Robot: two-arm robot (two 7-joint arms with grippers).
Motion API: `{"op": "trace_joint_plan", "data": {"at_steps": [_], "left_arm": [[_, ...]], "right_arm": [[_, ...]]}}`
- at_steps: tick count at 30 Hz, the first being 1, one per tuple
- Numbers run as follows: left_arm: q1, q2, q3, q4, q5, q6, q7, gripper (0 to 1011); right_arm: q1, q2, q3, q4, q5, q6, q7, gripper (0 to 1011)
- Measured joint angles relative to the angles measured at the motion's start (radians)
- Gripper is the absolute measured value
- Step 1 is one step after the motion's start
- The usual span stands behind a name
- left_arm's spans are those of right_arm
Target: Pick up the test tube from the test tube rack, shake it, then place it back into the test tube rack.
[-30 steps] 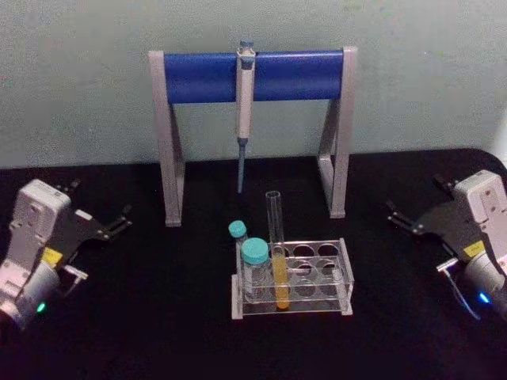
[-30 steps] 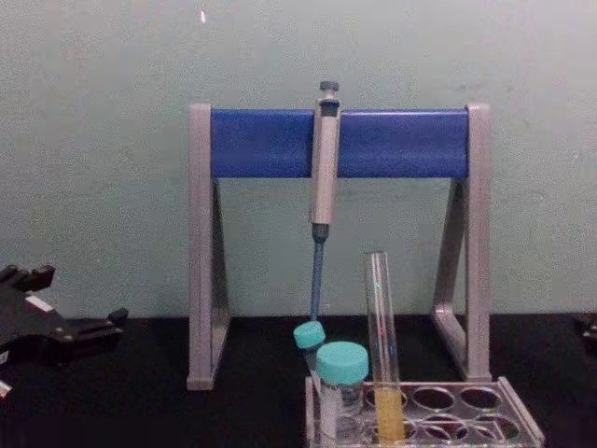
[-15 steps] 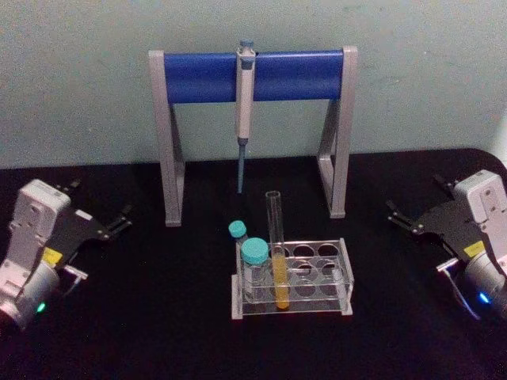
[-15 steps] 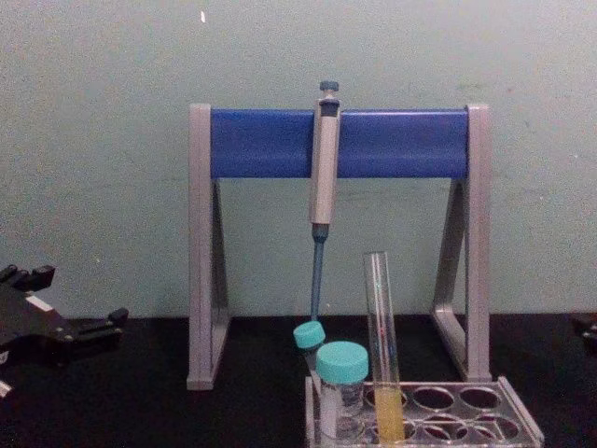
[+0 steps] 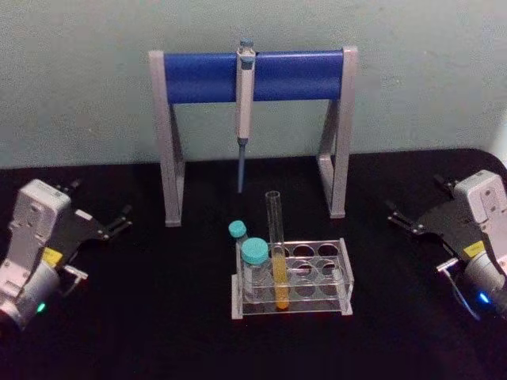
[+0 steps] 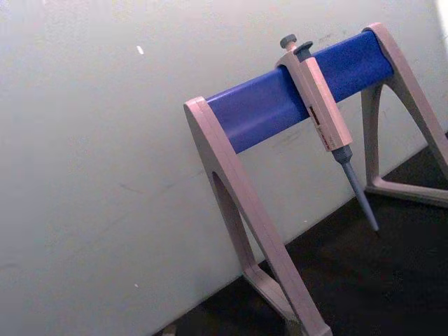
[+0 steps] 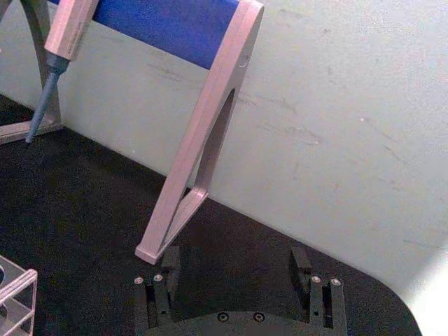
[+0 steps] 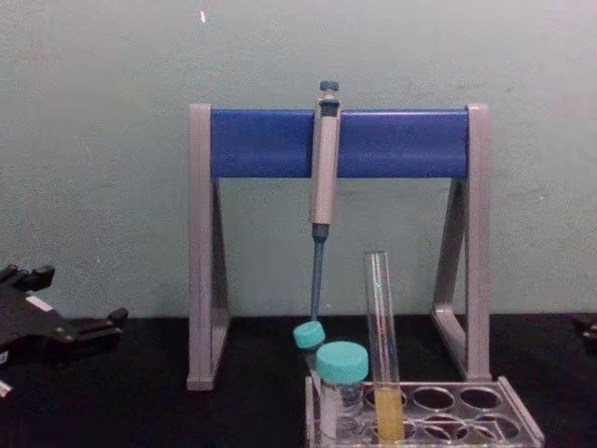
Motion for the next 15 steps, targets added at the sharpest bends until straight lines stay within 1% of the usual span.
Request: {"op": "trace_joint_plan", "data": {"at_steps": [15], "left_arm": [[0.0, 0.0, 0.0, 0.0, 0.0, 0.0, 0.0, 1001]], "right_arm": [[0.0, 0.0, 0.0, 0.0, 0.0, 0.0, 0.0, 1000]]}}
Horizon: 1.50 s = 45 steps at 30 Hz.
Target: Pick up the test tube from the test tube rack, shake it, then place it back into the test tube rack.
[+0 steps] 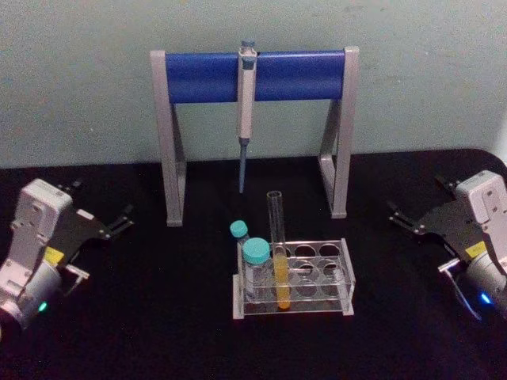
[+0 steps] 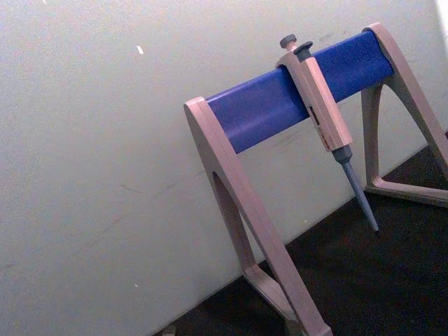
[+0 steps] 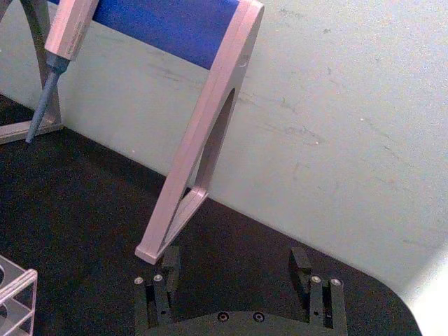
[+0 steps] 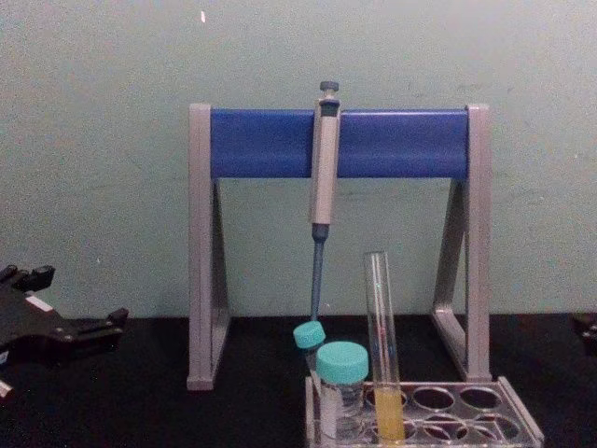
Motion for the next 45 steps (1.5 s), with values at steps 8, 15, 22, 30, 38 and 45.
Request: {"op": "trace_joint_plan", "data": {"at_steps": [8, 15, 22, 30, 38, 45], "left_arm": [[0.0, 0.0, 0.0, 0.0, 0.0, 0.0, 0.0, 1001], [0.0, 0.0, 0.0, 0.0, 0.0, 0.0, 0.0, 1001], [0.0, 0.0, 0.0, 0.0, 0.0, 0.0, 0.0, 1001], [0.0, 0.0, 0.0, 0.0, 0.0, 0.0, 0.0, 1001], [0.0, 0.0, 0.0, 0.0, 0.0, 0.0, 0.0, 1001], [0.0, 0.0, 0.0, 0.0, 0.0, 0.0, 0.0, 1001]], "right_arm": [[0.0, 0.0, 0.0, 0.0, 0.0, 0.0, 0.0, 1000], [0.0, 0.0, 0.0, 0.0, 0.0, 0.0, 0.0, 1000], [0.0, 0.0, 0.0, 0.0, 0.0, 0.0, 0.0, 1000], [0.0, 0.0, 0.0, 0.0, 0.0, 0.0, 0.0, 1000], [0.0, 0.0, 0.0, 0.0, 0.0, 0.0, 0.0, 1000], [-0.007, 0.0, 0.007, -0.006, 0.001, 0.001, 0.004, 1000]]}}
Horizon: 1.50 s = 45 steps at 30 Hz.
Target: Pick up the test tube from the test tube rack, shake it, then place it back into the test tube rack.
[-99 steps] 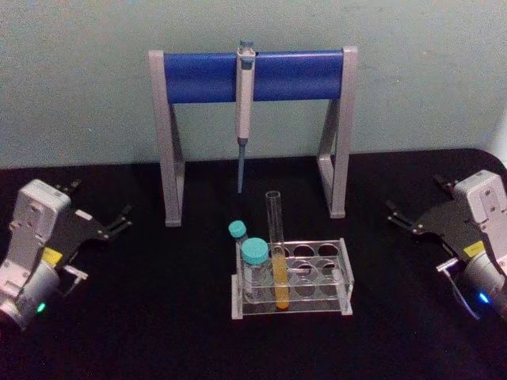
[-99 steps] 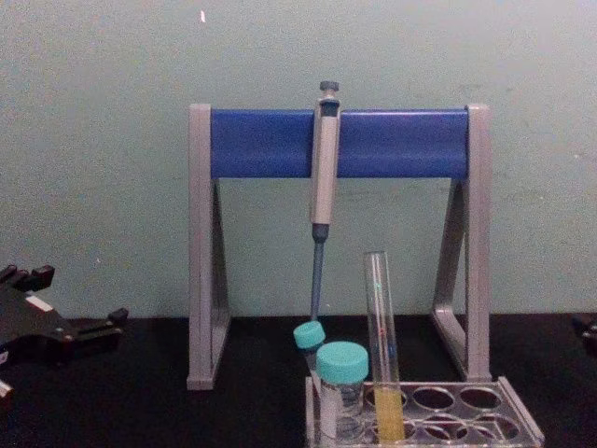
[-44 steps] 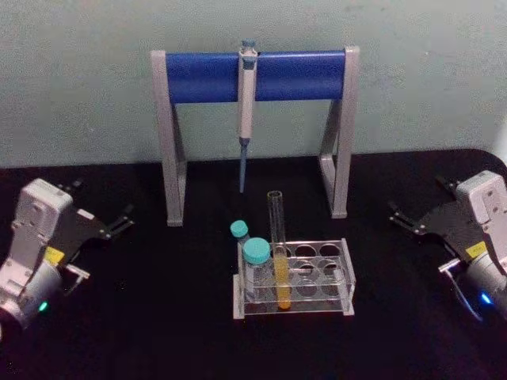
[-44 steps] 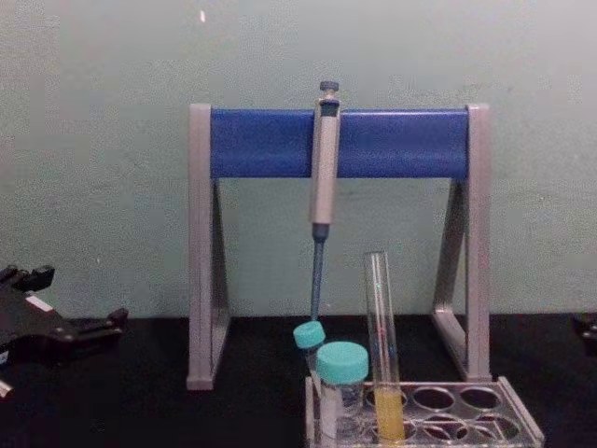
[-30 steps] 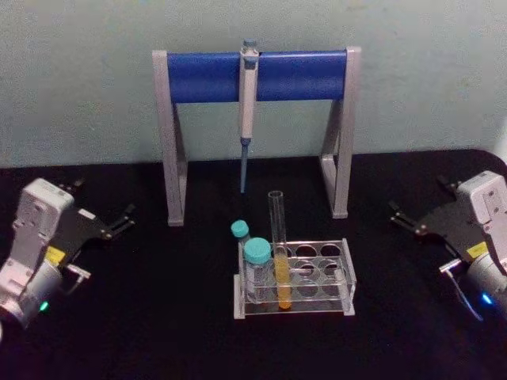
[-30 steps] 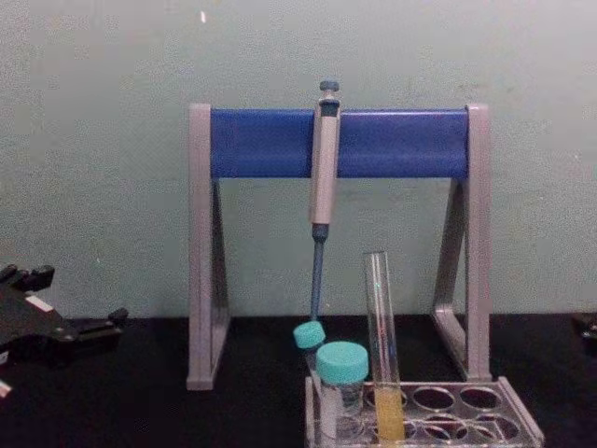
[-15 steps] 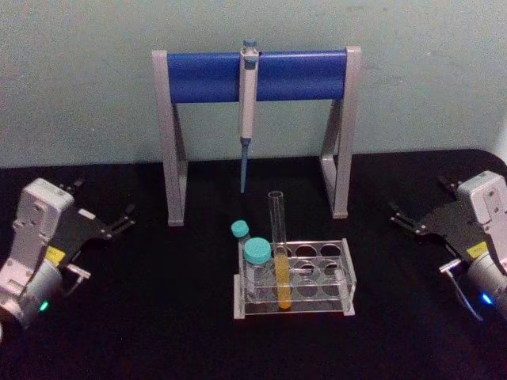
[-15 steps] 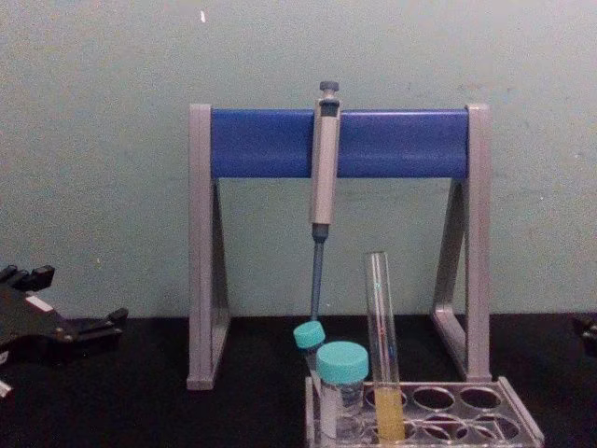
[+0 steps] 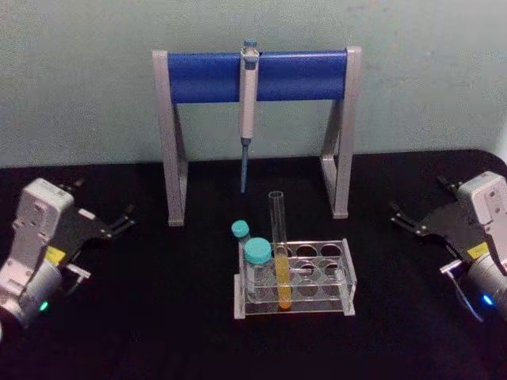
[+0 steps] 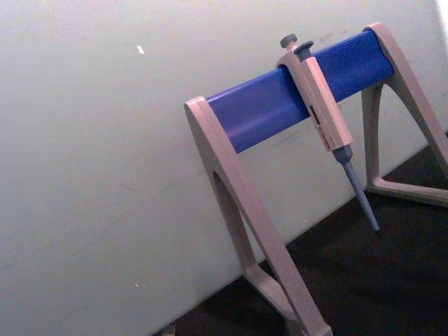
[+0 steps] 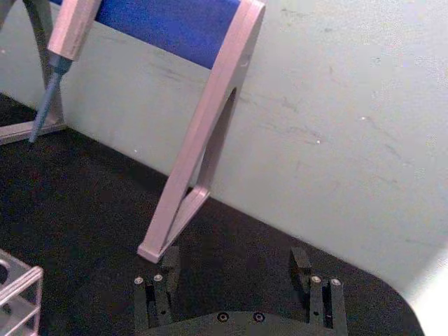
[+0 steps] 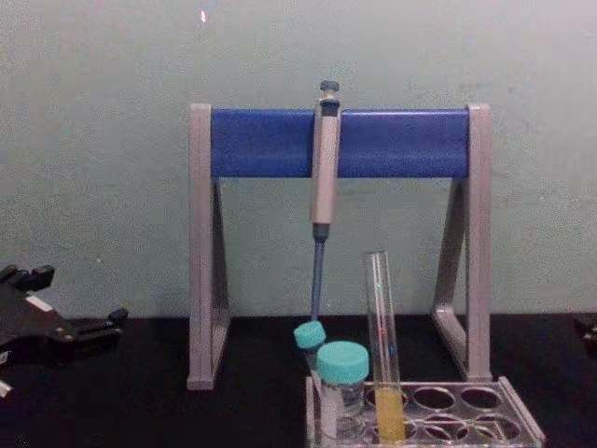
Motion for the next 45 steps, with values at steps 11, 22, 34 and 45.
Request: {"op": "trace_joint_plan", "data": {"at_steps": [11, 22, 34, 45], "left_arm": [[0.0, 0.0, 0.0, 0.0, 0.0, 0.0, 0.0, 1001], [0.0, 0.0, 0.0, 0.0, 0.0, 0.0, 0.0, 1002], [0.0, 0.0, 0.0, 0.0, 0.0, 0.0, 0.0, 1001], [0.0, 0.0, 0.0, 0.0, 0.0, 0.0, 0.0, 1001]], "right_arm": [[-0.101, 0.023, 0.045, -0.107, 0.047, 0.017, 0.05, 1000], [-0.201, 0.033, 0.076, -0.243, 0.168, 0.041, 0.18, 1000], [-0.178, -0.007, 0.061, -0.286, 0.265, 0.12, 0.335, 1000], [-0.111, -0.063, 0.034, -0.249, 0.289, 0.184, 0.435, 1000]]}}
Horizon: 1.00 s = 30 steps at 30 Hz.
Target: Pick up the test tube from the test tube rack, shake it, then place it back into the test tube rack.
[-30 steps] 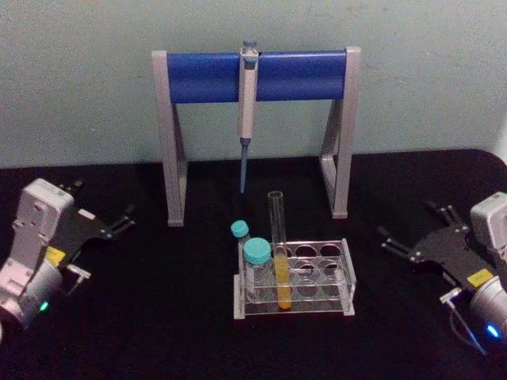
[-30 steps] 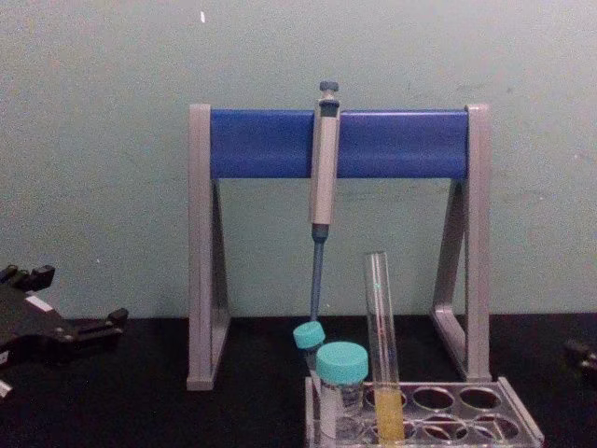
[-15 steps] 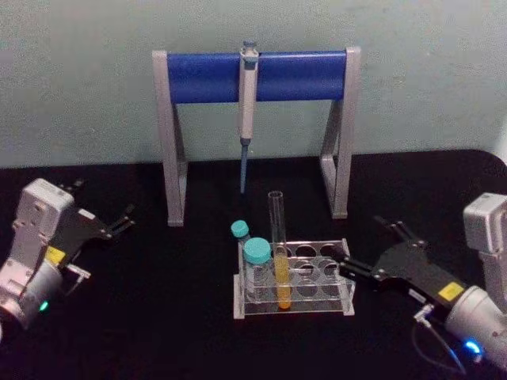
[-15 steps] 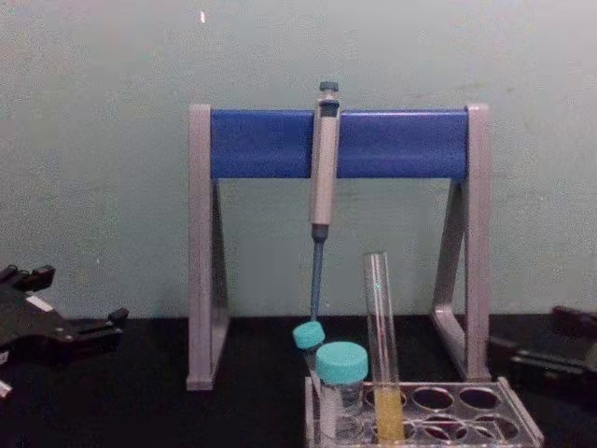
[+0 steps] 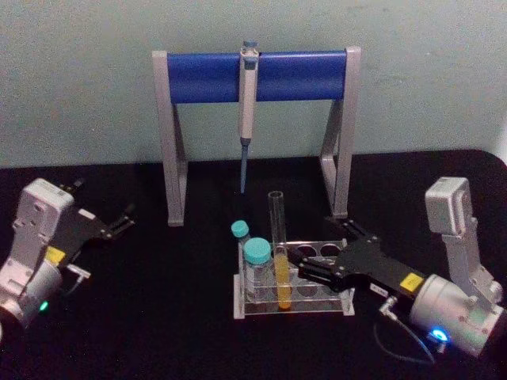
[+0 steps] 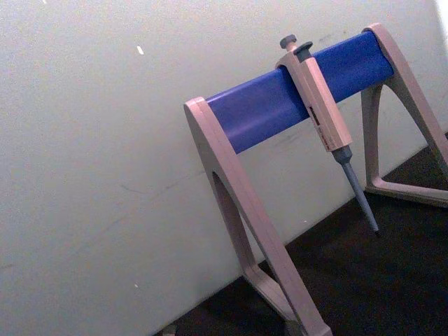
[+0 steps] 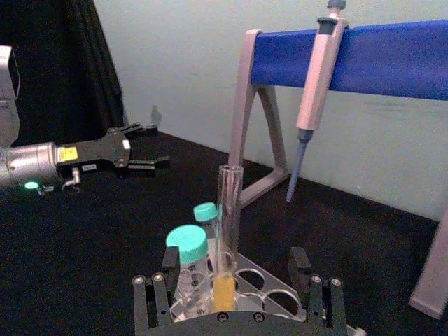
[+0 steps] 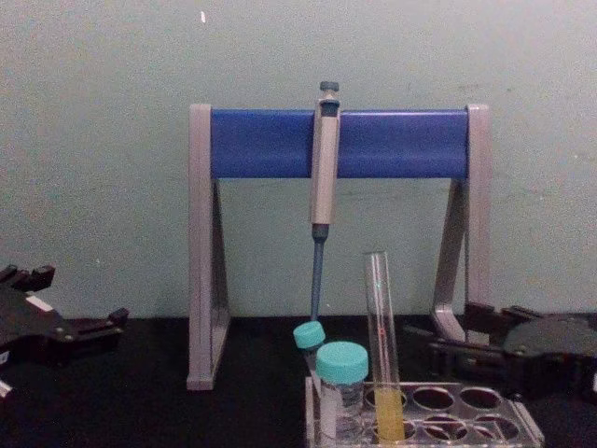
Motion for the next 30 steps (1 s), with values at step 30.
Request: {"op": "trace_joint_plan", "data": {"at_steps": [30], "left_arm": [[0.0, 0.0, 0.0, 0.0, 0.0, 0.0, 0.0, 1001]], "right_arm": [[0.165, -0.097, -0.067, 0.161, -0.051, 0.039, 0.061, 1000]]}}
